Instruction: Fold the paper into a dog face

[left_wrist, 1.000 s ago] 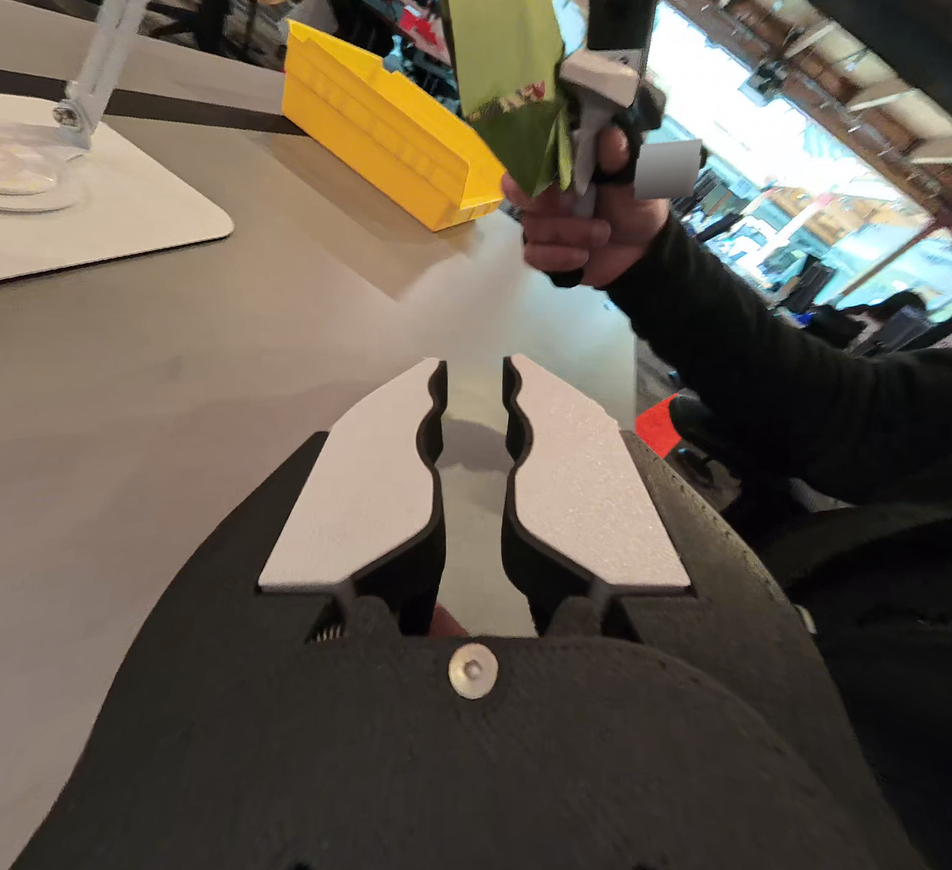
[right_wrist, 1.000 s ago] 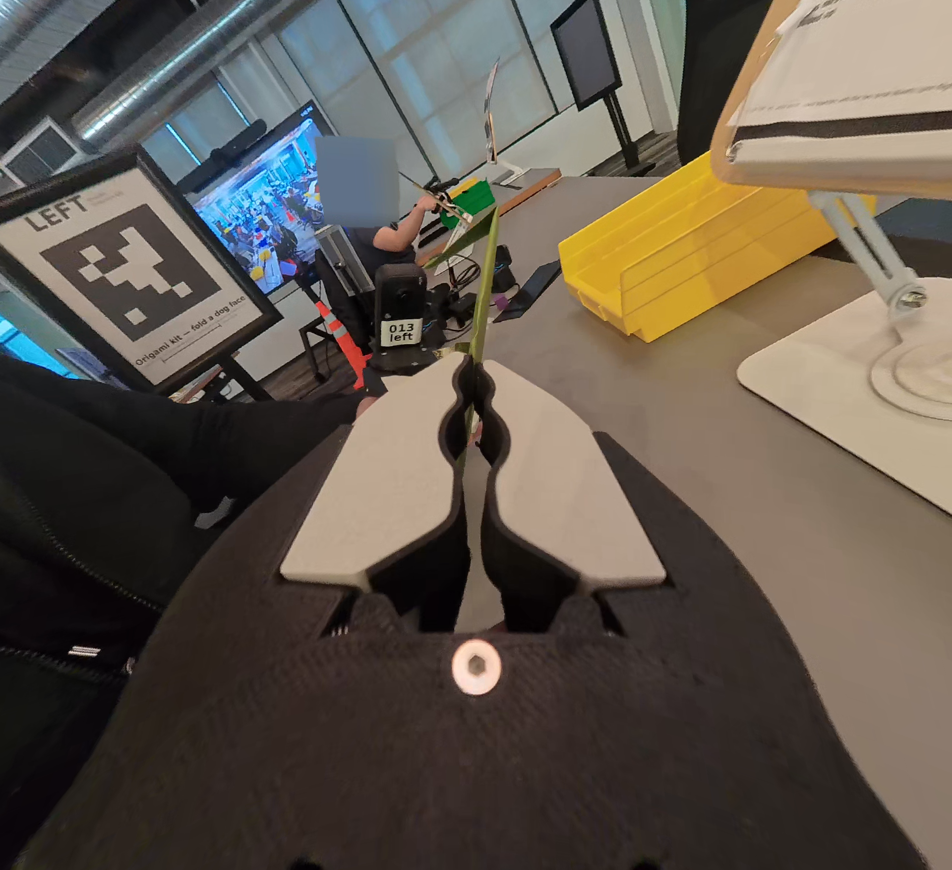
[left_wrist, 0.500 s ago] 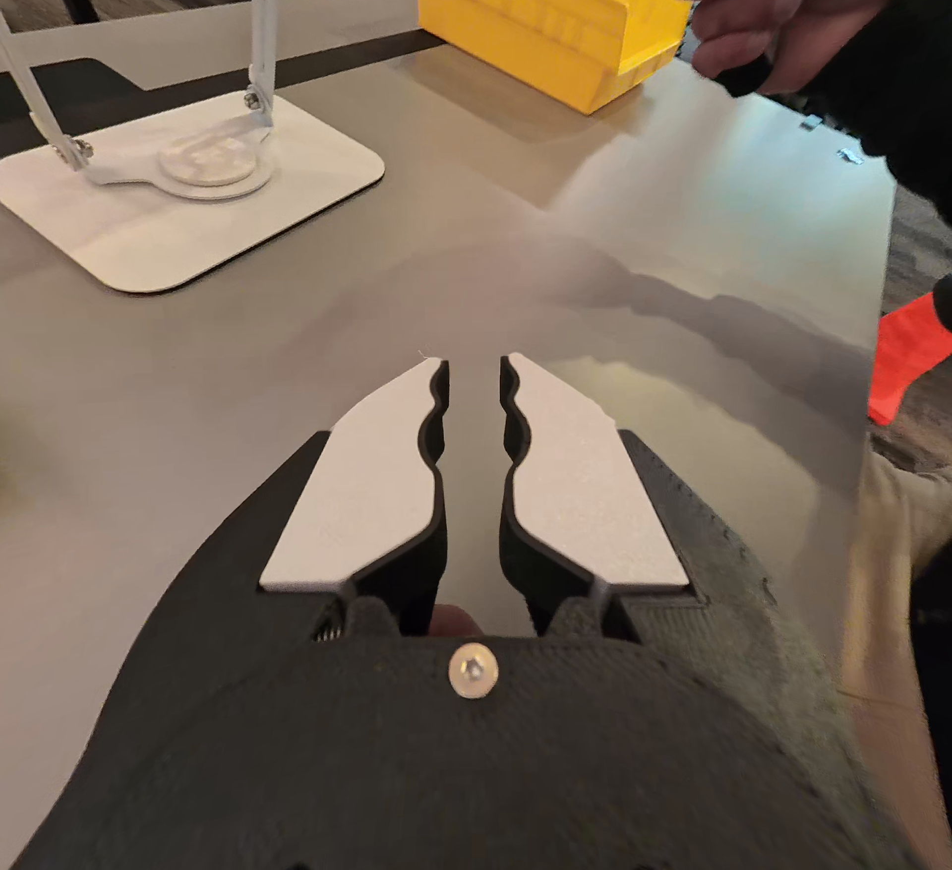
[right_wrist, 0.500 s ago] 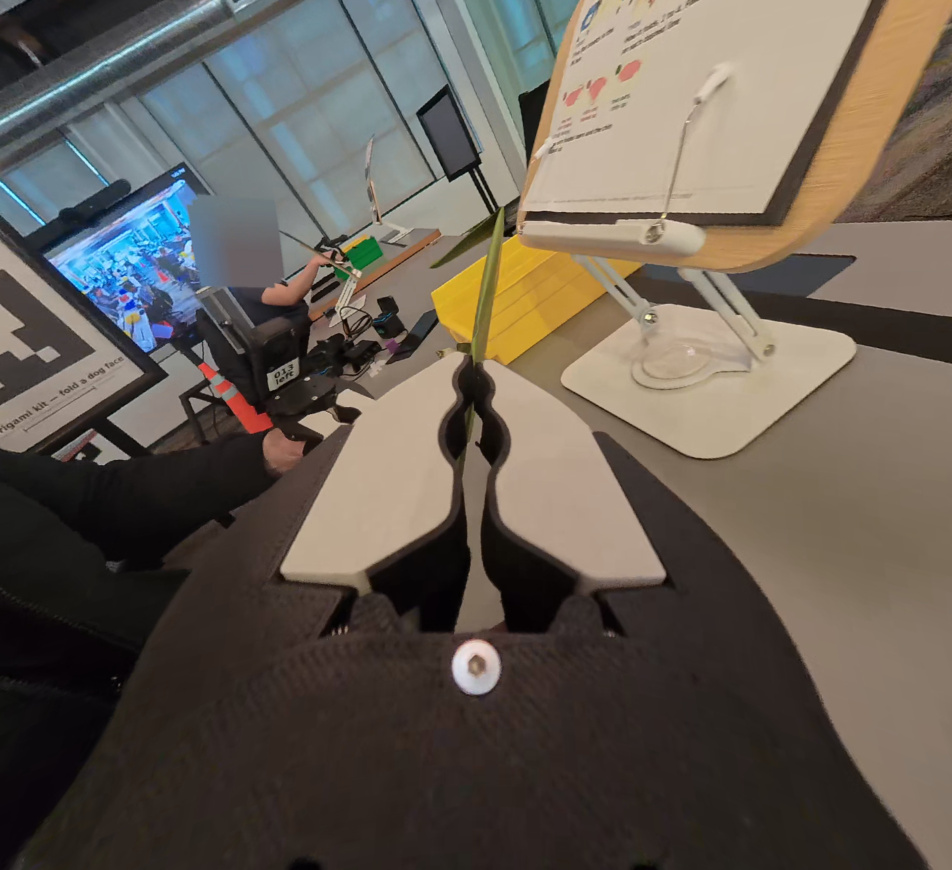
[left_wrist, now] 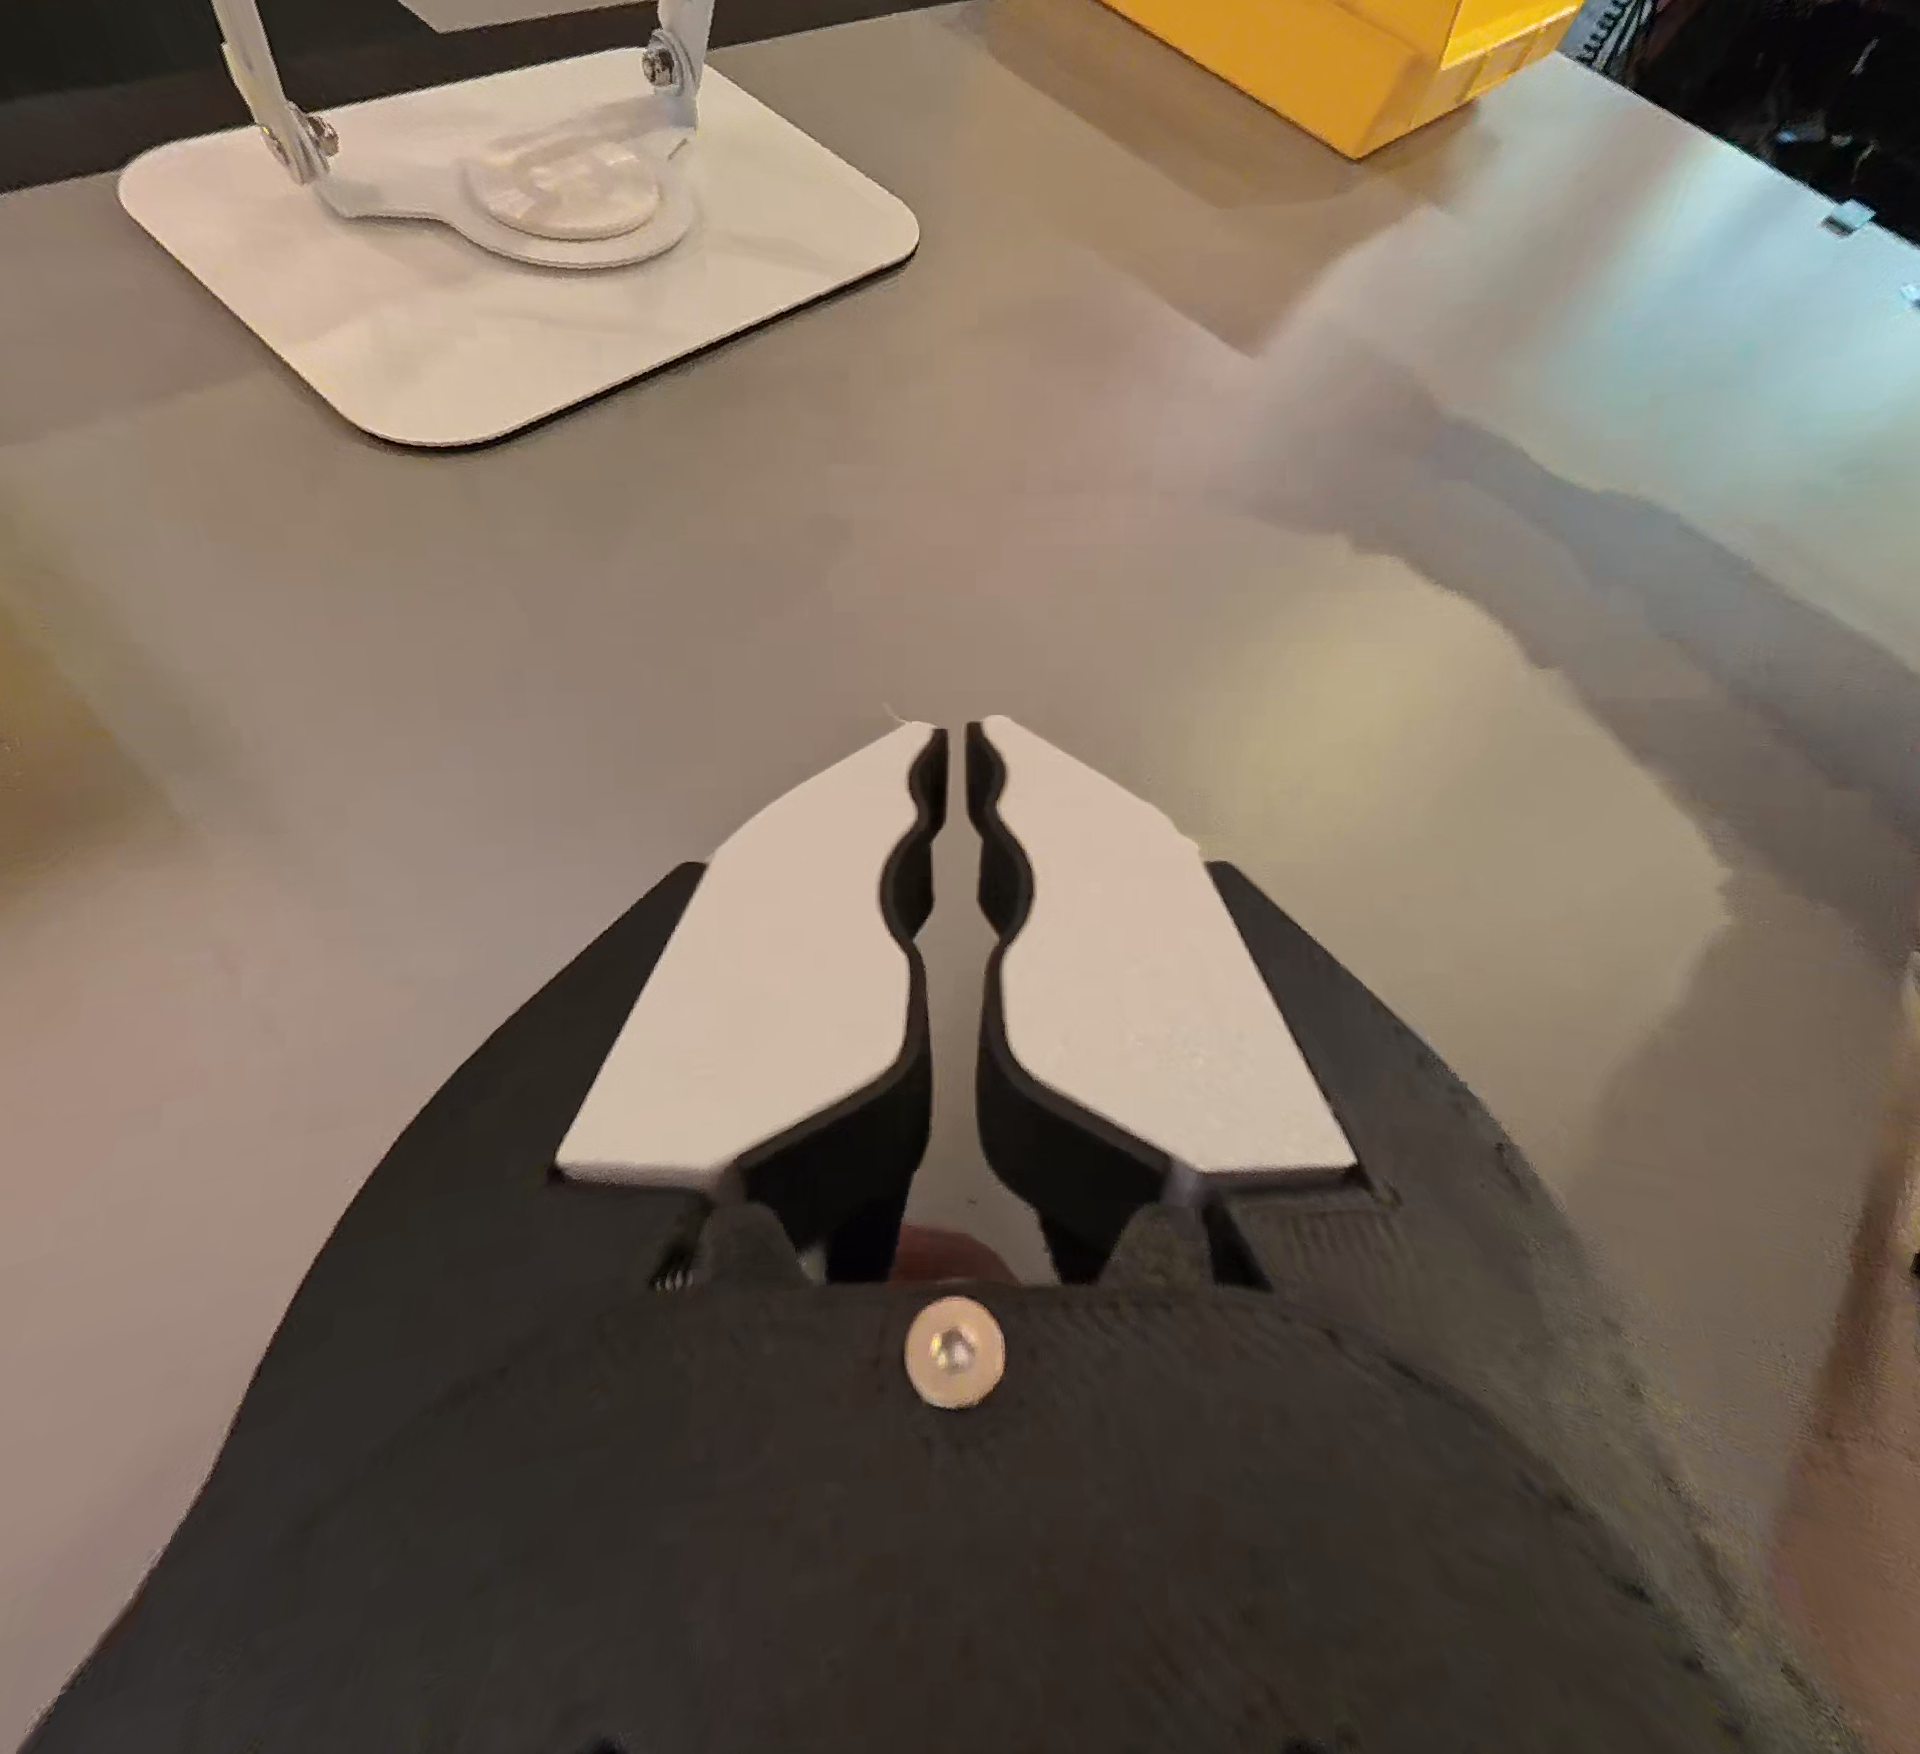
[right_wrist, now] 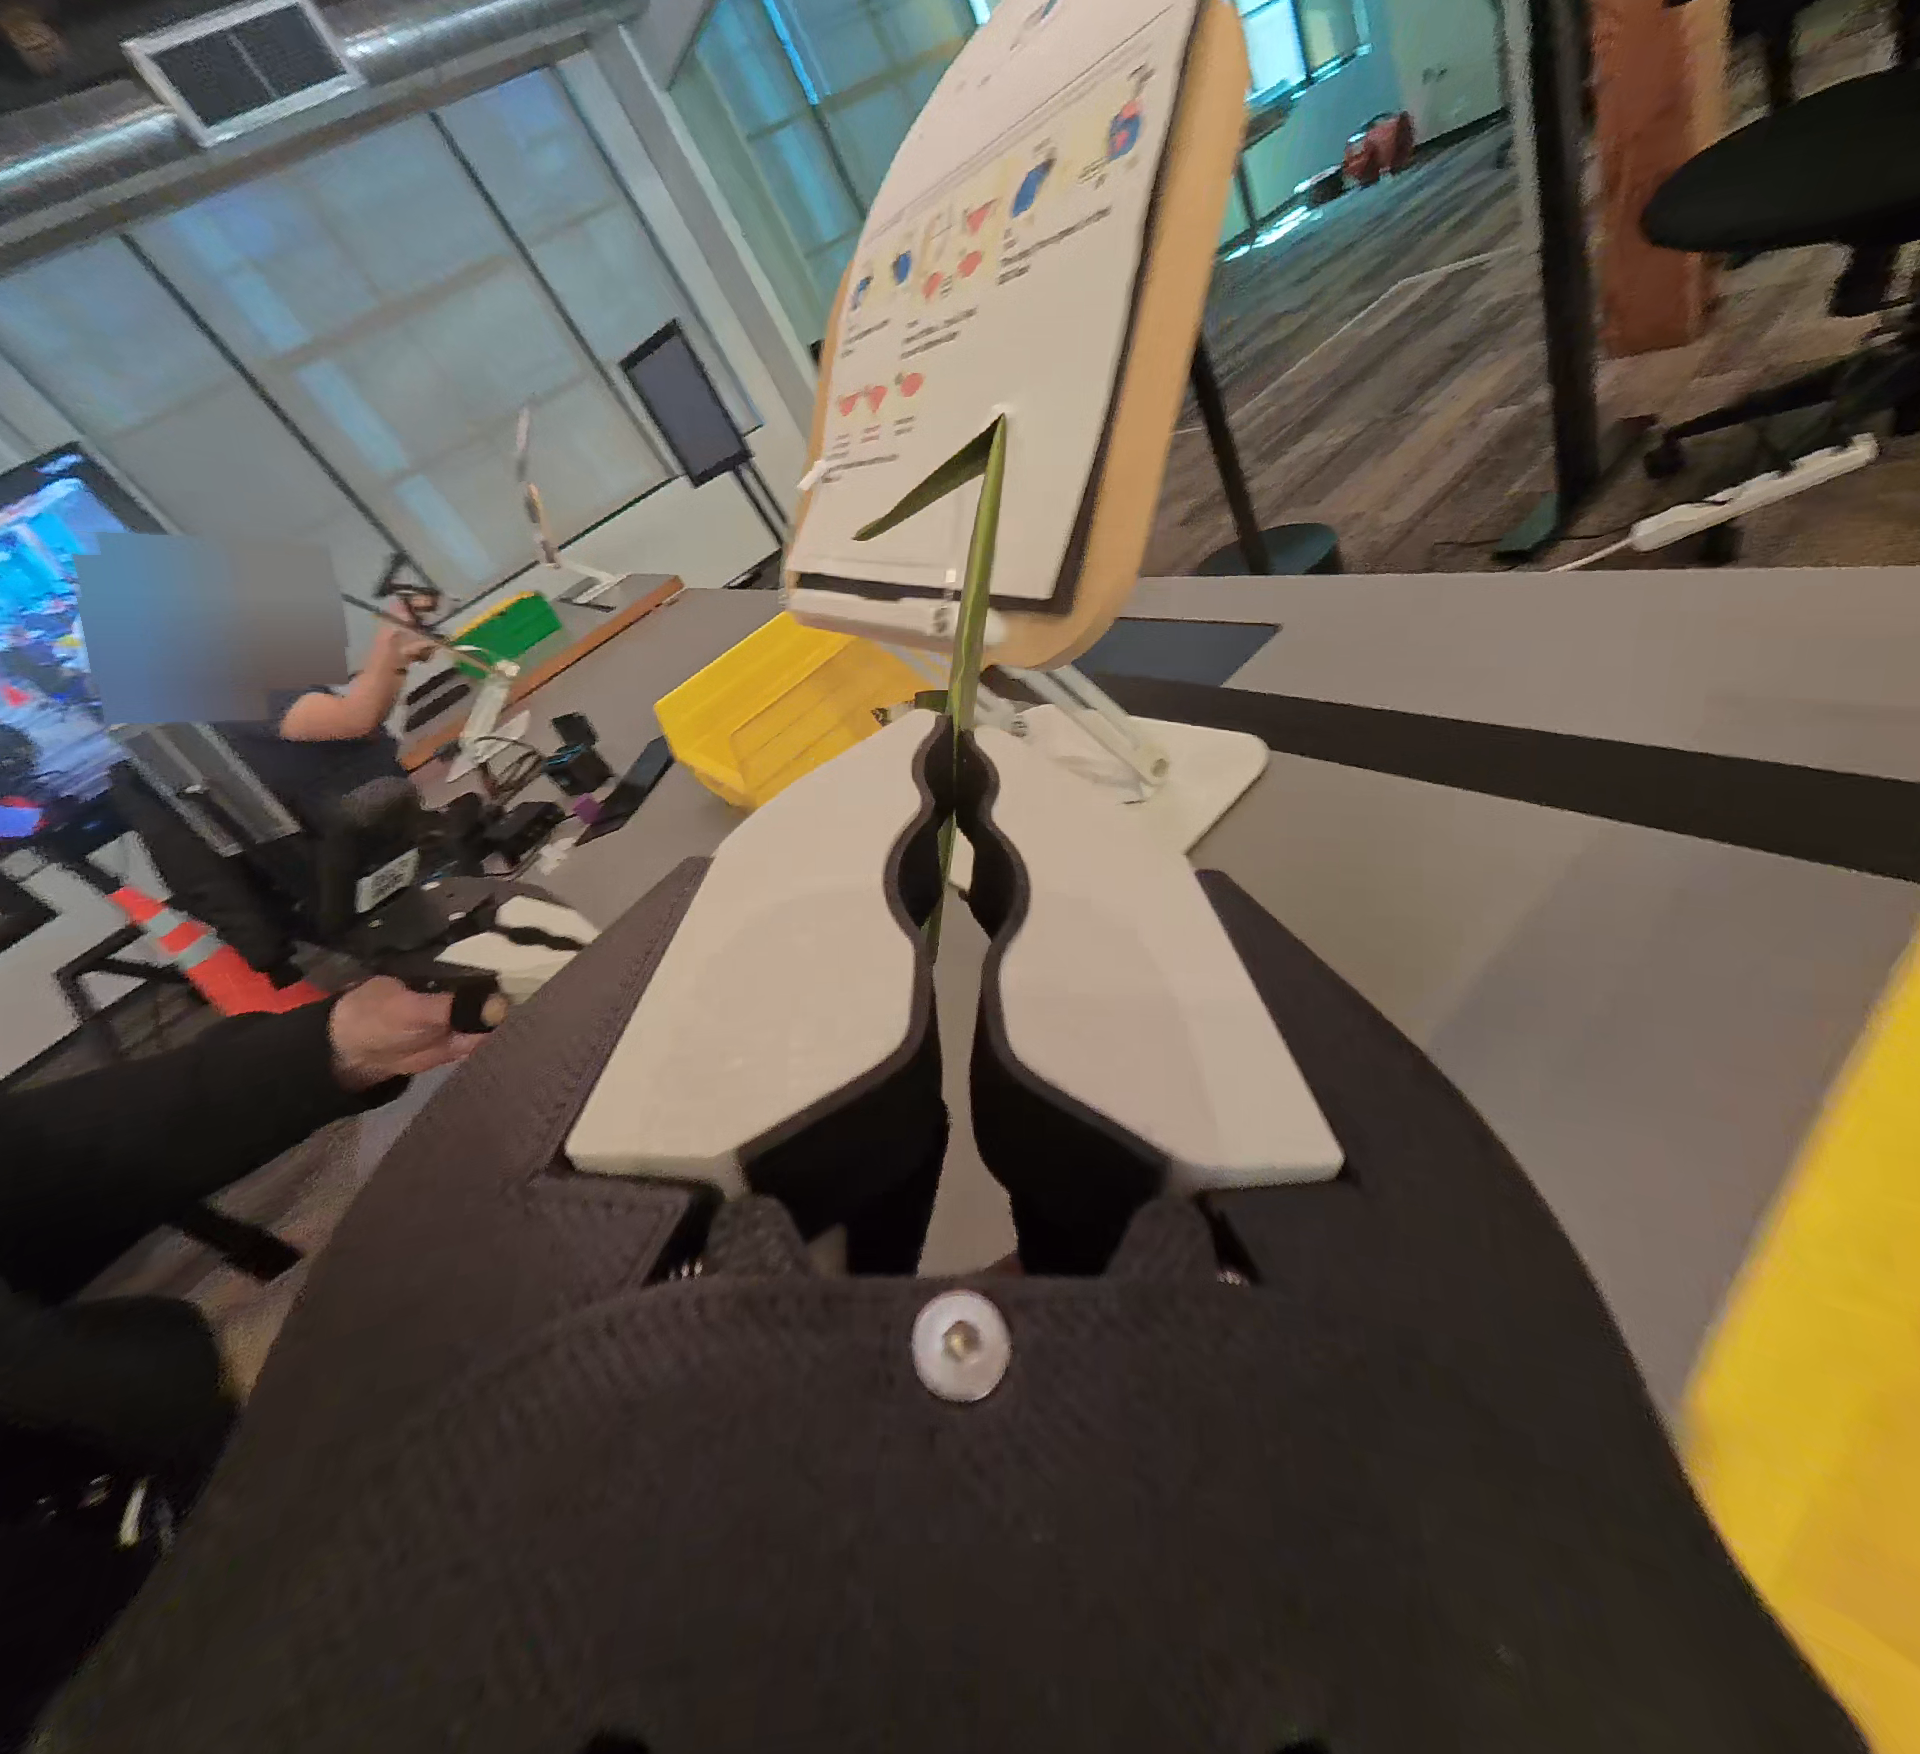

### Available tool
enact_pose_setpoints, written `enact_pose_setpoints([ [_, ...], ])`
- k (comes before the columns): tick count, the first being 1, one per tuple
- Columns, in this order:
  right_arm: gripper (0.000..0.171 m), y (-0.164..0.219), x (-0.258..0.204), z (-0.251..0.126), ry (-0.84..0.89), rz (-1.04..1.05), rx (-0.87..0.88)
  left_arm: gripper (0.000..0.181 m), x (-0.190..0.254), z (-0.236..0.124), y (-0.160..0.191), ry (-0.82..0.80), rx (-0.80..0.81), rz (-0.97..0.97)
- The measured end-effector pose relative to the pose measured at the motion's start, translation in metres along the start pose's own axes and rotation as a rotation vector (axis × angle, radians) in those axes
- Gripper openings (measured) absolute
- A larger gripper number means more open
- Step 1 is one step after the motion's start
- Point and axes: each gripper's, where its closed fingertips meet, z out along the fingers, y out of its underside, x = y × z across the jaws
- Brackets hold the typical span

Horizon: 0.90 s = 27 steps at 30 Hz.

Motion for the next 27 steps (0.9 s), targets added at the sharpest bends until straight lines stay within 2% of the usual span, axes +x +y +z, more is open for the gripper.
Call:
enact_pose_setpoints([
  [4,0.000,-0.019,0.035,-0.022,0.080,0.015,0.037,0.000,-0.008,0.000,0.000,-0.027,0.004,0.000],
  [8,0.000,-0.037,0.081,-0.042,0.198,0.027,0.059,0.020,-0.015,0.000,0.002,-0.052,-0.002,-0.020],
  [13,0.000,-0.041,0.140,-0.063,0.363,0.047,0.070,0.059,-0.016,0.006,-0.004,-0.035,0.012,-0.084],
  [21,0.000,-0.010,0.212,-0.078,0.600,0.144,-0.036,0.045,-0.026,0.009,0.005,-0.088,-0.031,-0.031],
  [27,0.000,0.029,0.244,-0.076,0.722,0.122,-0.304,0.042,-0.029,0.008,0.005,-0.093,-0.025,-0.026],
])
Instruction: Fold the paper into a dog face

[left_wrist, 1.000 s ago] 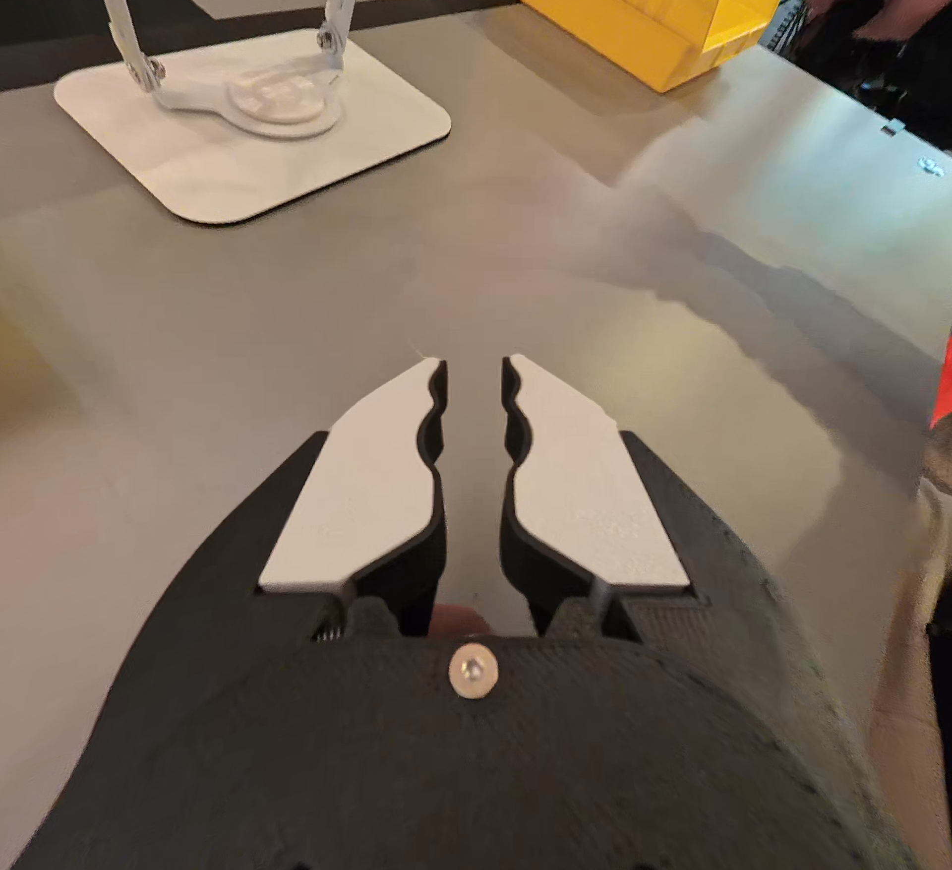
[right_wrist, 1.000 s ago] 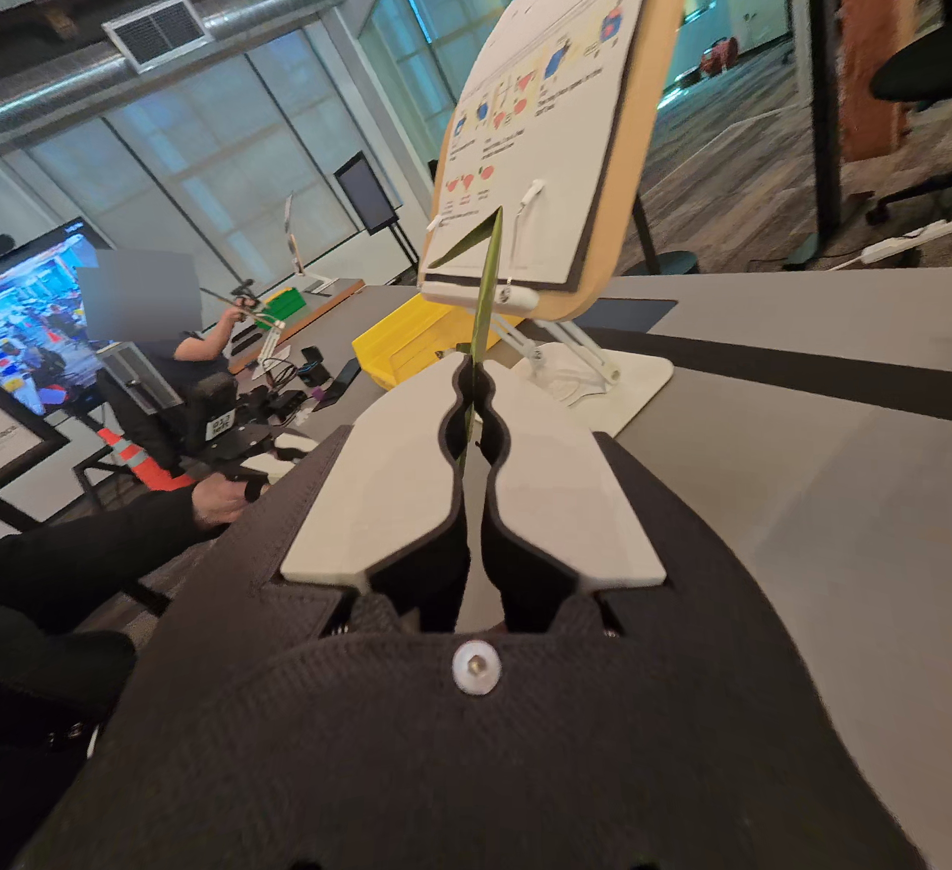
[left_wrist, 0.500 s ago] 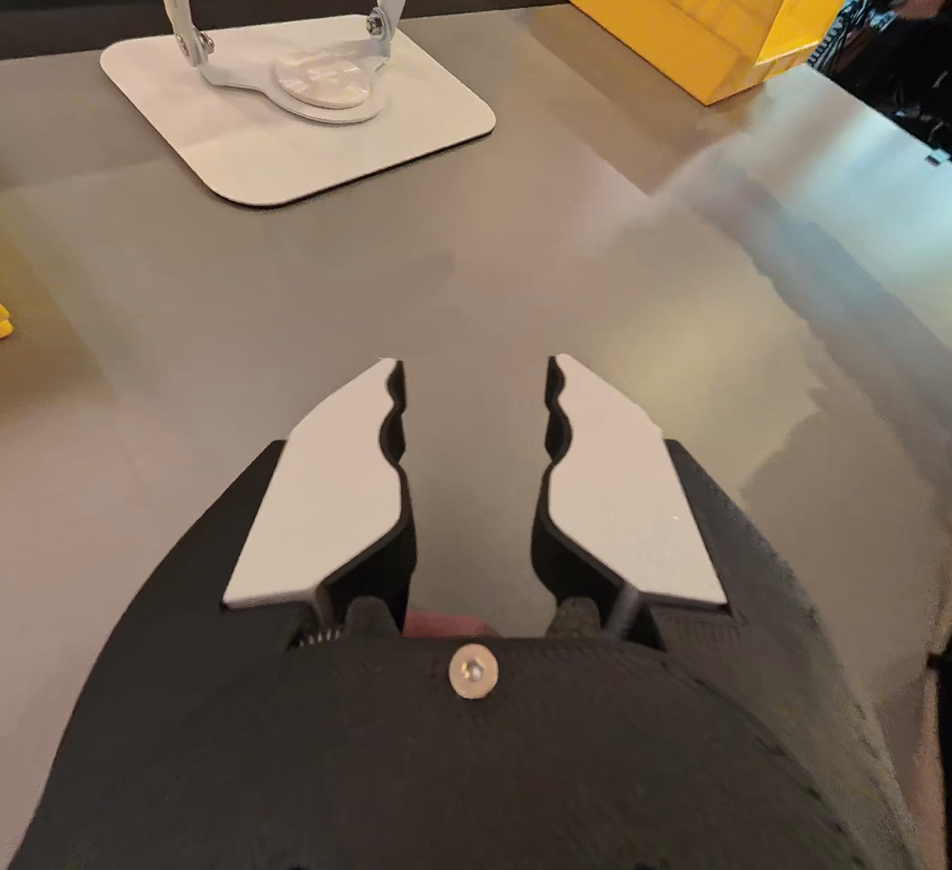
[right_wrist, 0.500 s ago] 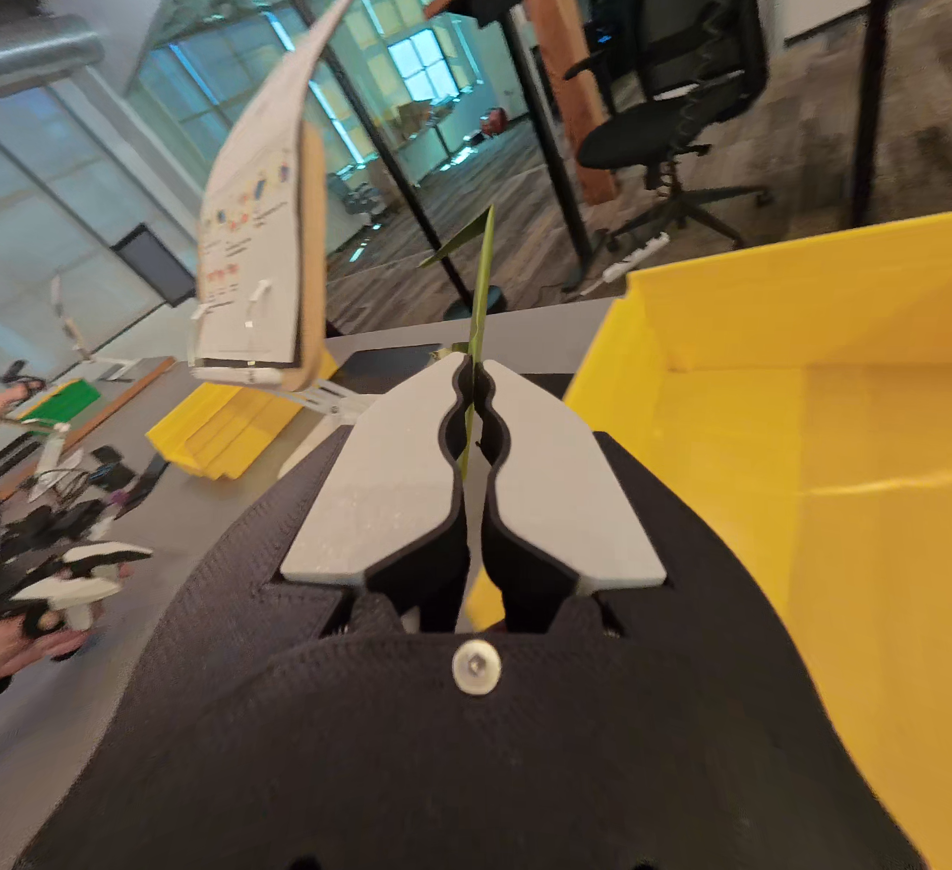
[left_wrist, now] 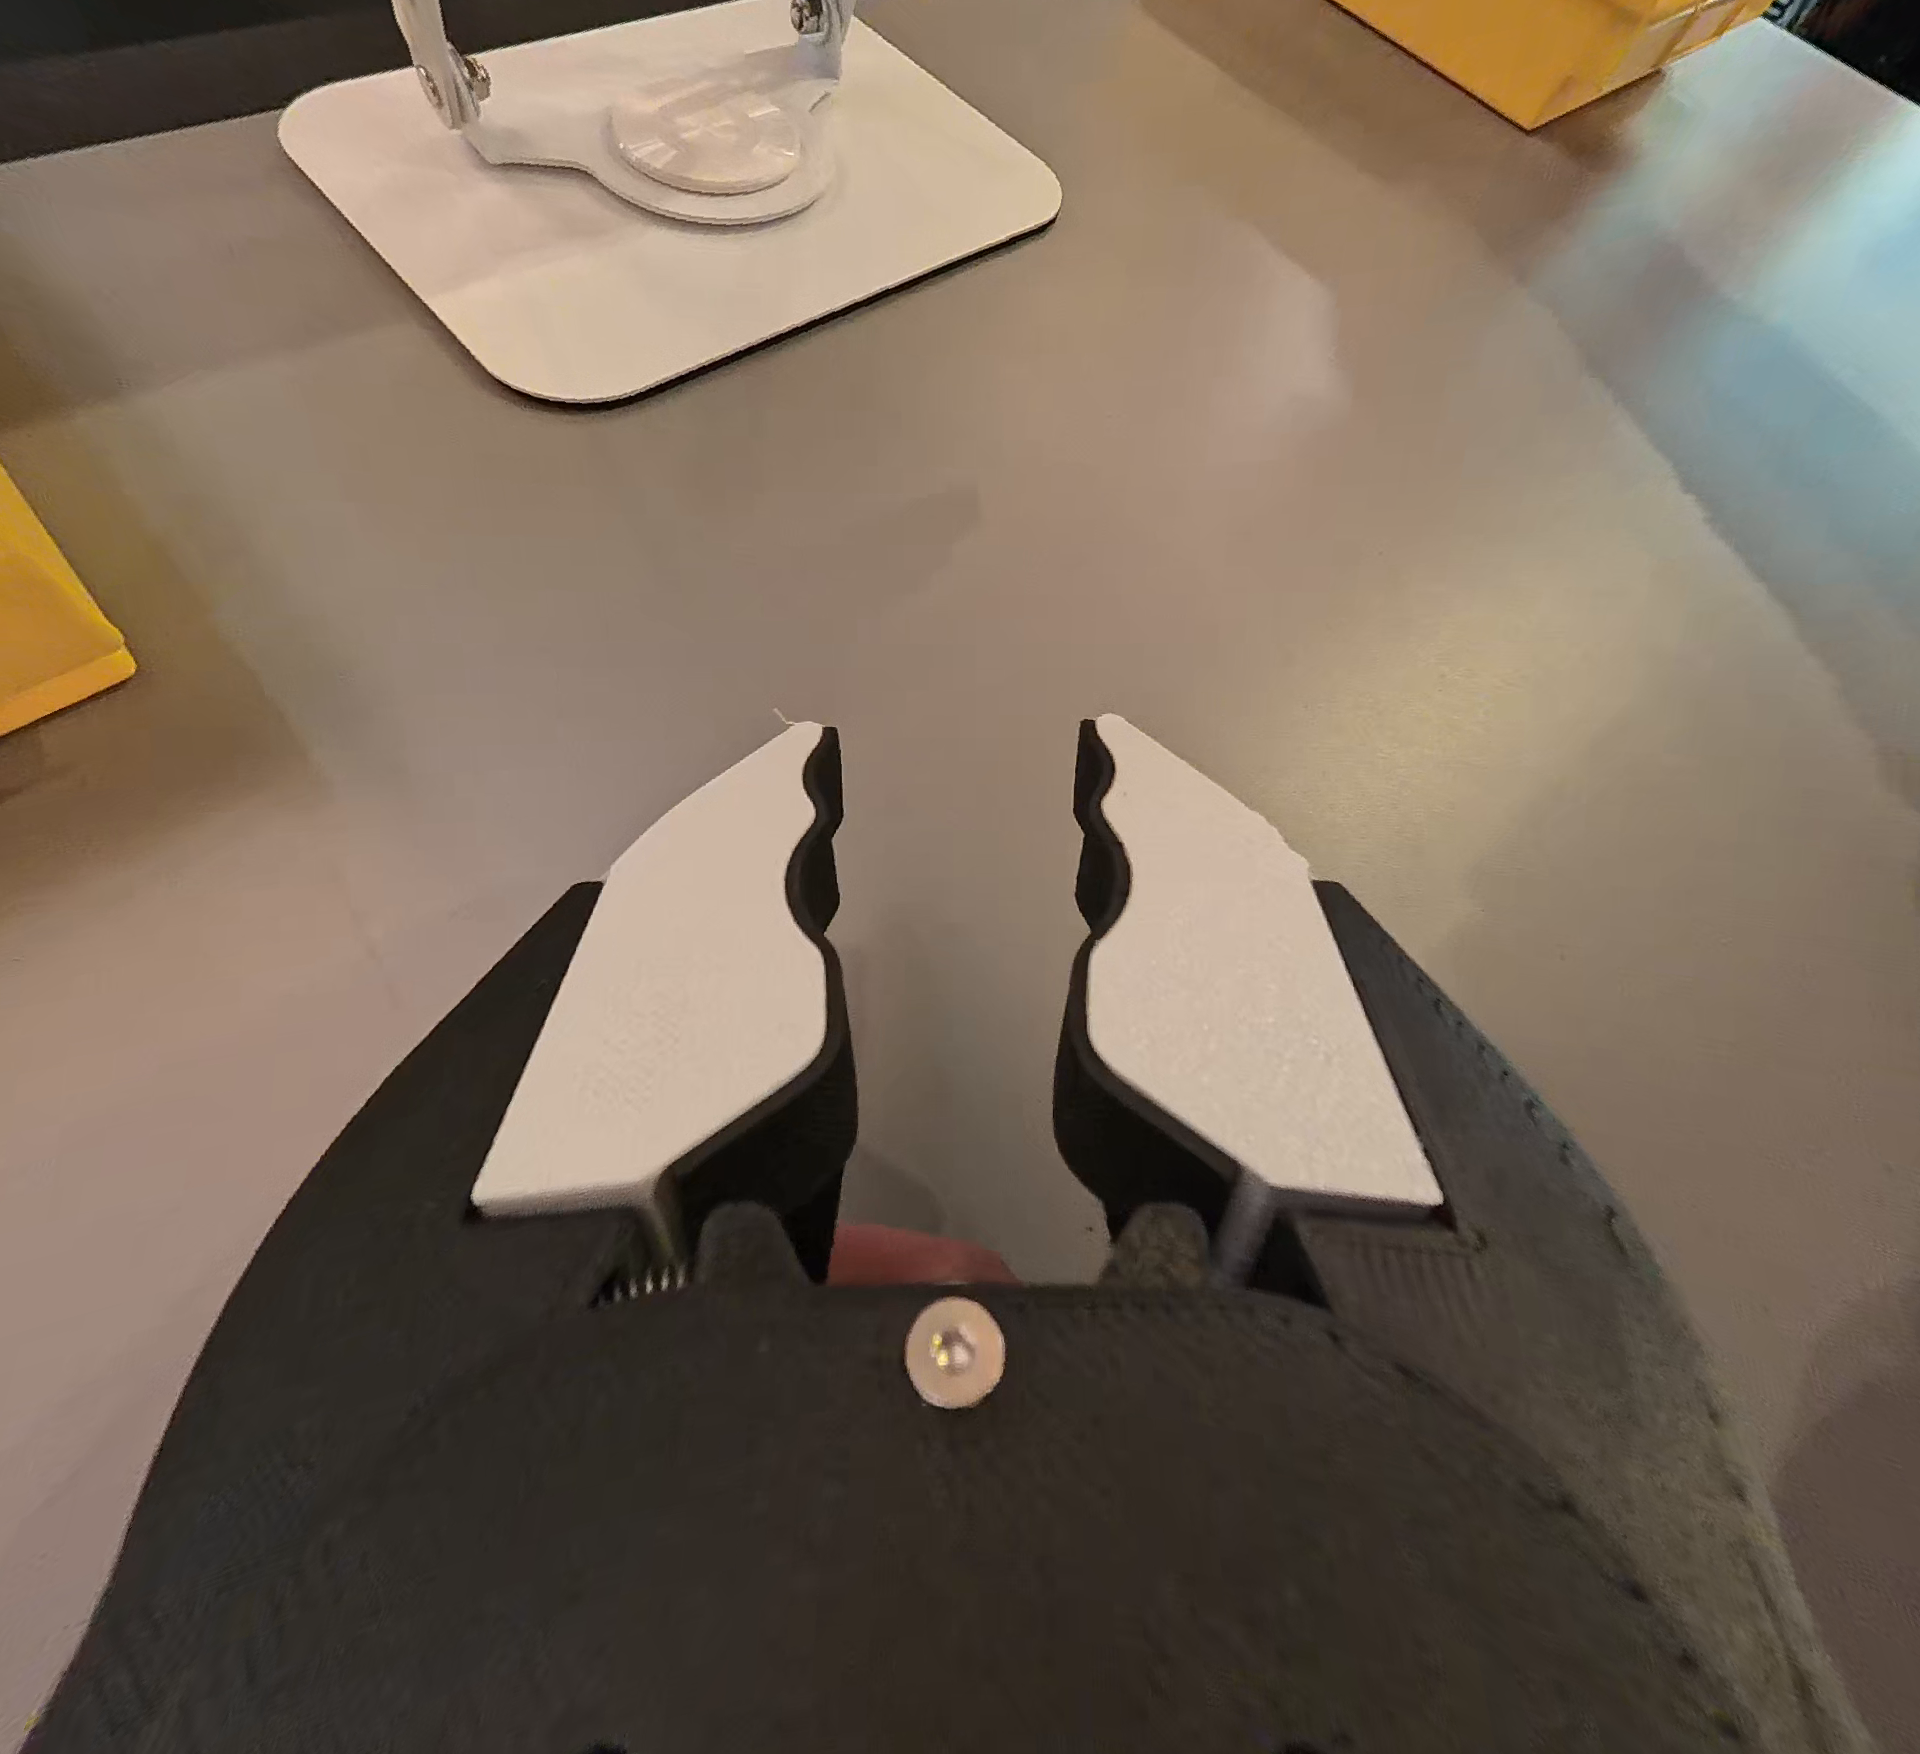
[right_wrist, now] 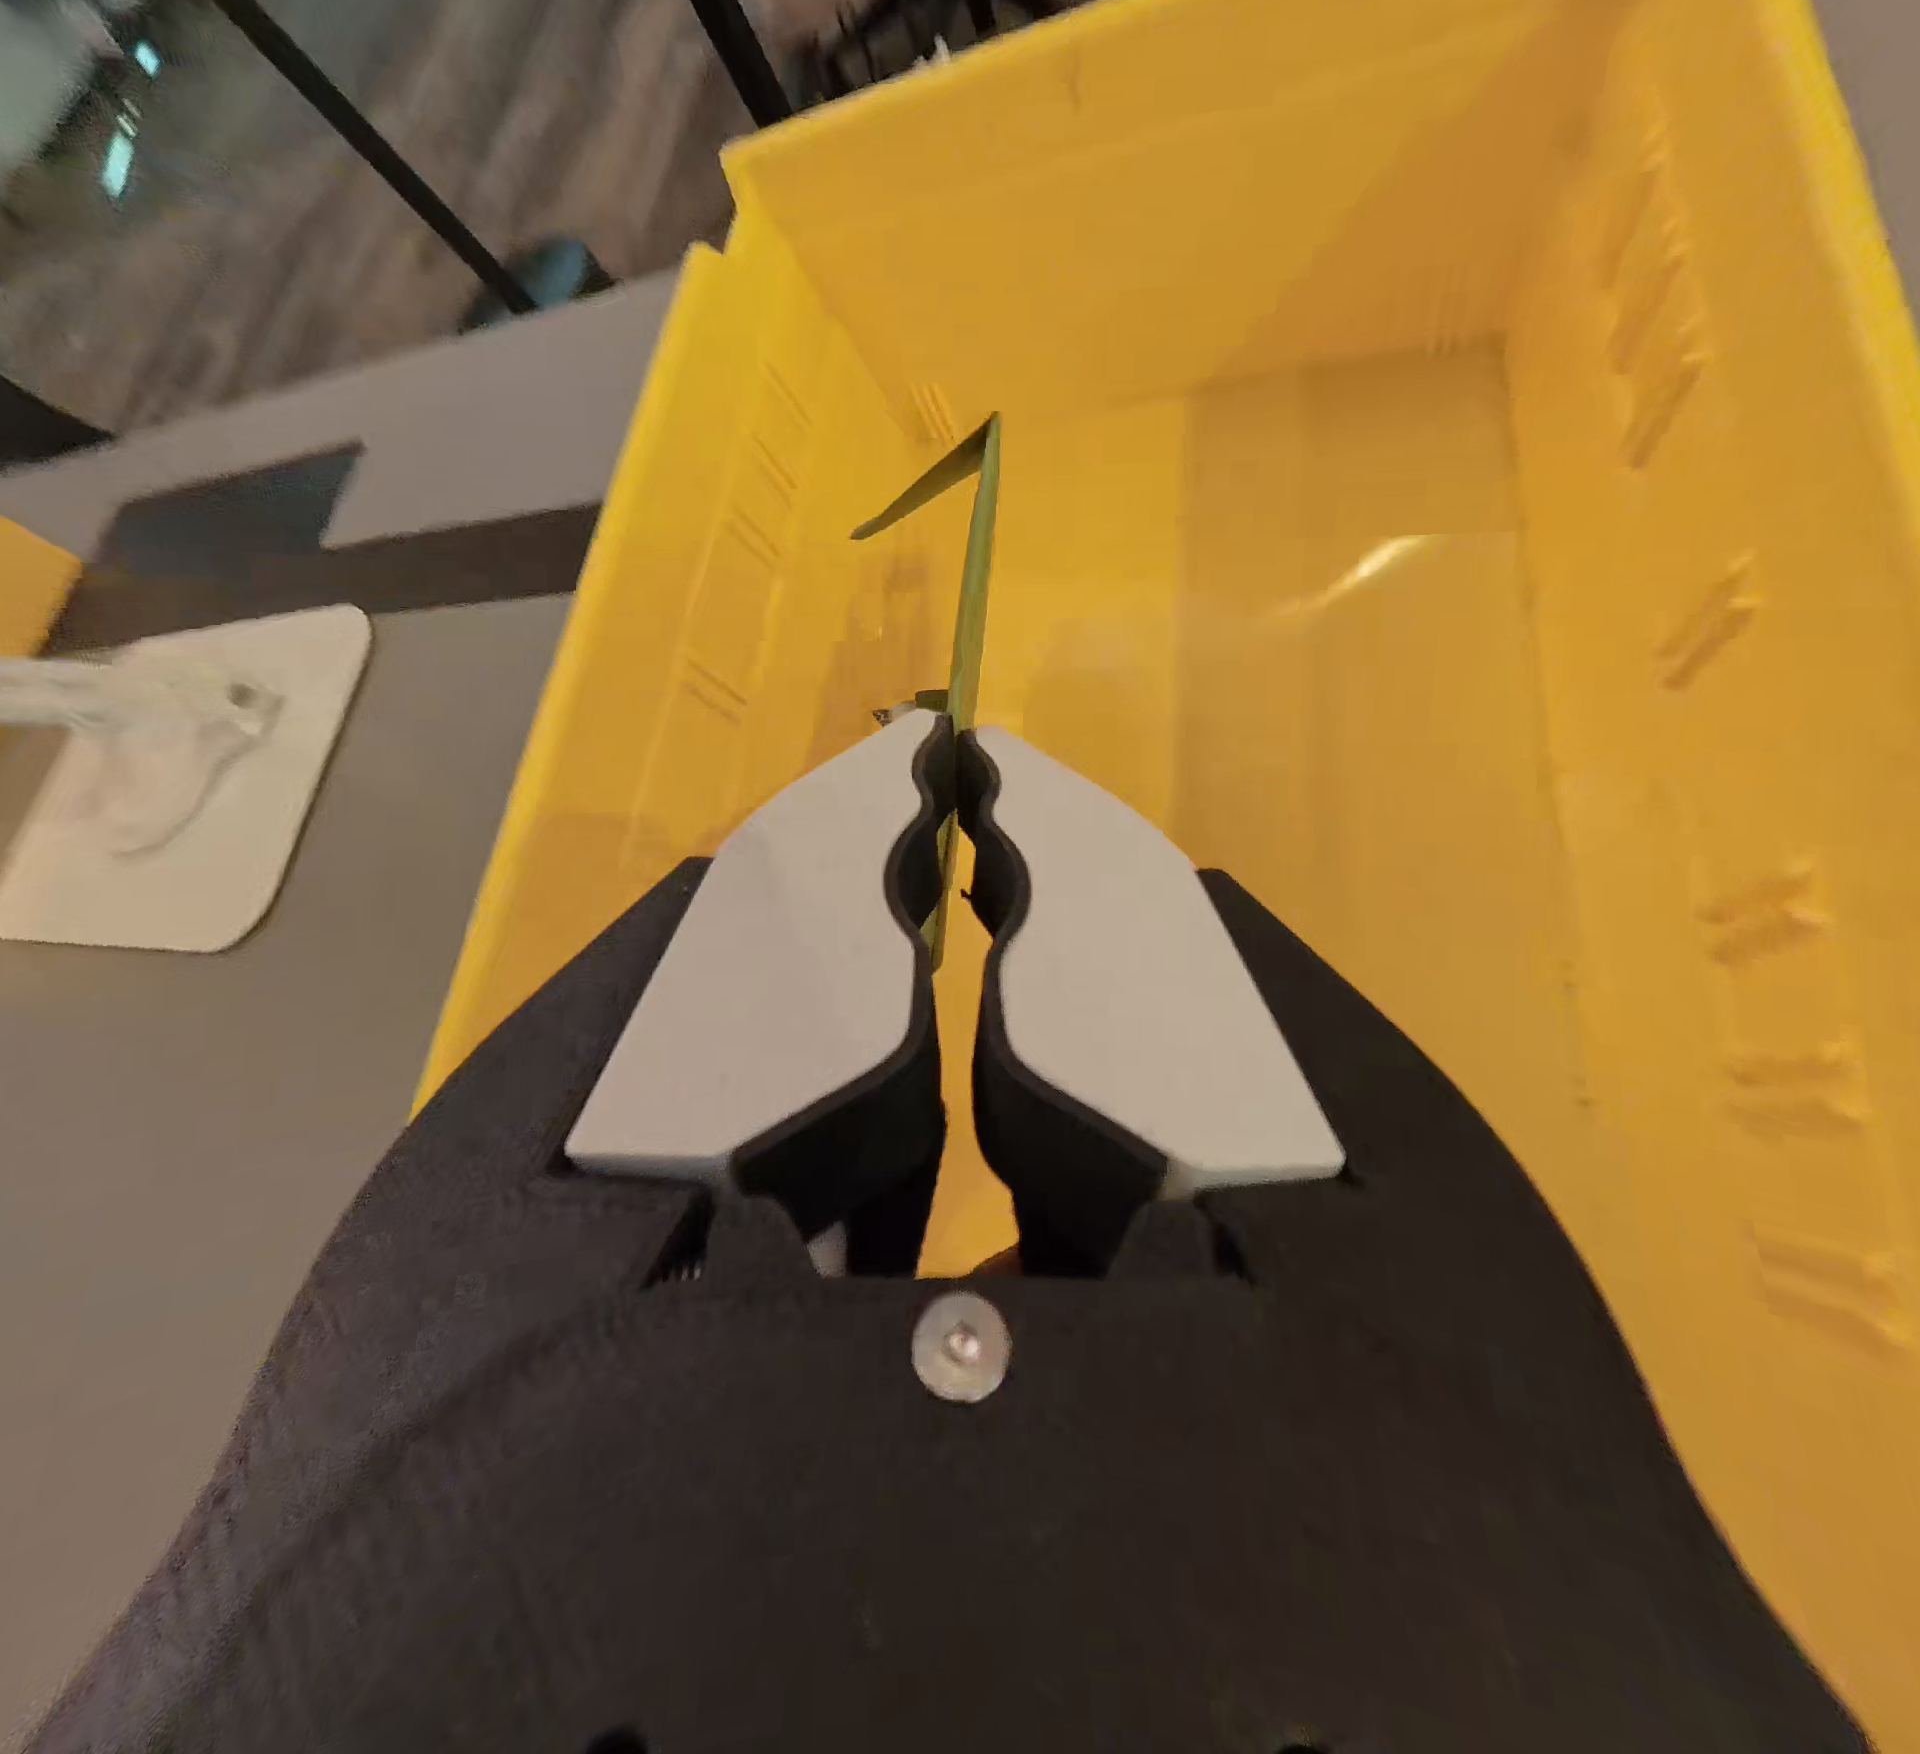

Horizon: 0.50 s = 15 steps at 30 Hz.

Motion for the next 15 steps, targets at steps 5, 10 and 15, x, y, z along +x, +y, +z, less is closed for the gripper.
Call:
enact_pose_setpoints([
  [5,0.000,0.003,0.009,0.018,0.115,-0.056,-0.114,0.042,-0.001,0.001,0.002,-0.005,-0.009,0.014],
  [10,0.002,0.006,0.026,0.029,0.207,-0.042,-0.198,0.042,-0.004,0.000,0.003,-0.011,-0.010,0.008],
  [15,0.008,0.021,0.038,0.035,0.274,-0.033,-0.291,0.042,-0.004,0.001,0.005,-0.005,-0.018,0.003],
])
